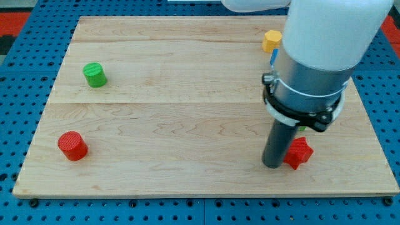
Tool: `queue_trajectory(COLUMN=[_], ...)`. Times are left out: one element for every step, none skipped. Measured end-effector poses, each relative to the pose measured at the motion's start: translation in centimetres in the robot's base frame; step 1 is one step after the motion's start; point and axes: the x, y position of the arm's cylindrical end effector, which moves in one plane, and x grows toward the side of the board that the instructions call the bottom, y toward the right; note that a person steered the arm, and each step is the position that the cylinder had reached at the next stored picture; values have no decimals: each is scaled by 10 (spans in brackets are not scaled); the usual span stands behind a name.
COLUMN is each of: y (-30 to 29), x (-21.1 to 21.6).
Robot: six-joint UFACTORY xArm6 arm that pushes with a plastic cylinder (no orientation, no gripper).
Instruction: Push the red circle to the top right
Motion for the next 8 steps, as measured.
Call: queue_trajectory(y=[-107, -211, -263, -298, -332, -360, -393, -355], x=[14, 20, 20, -3, -37, -60, -65, -106])
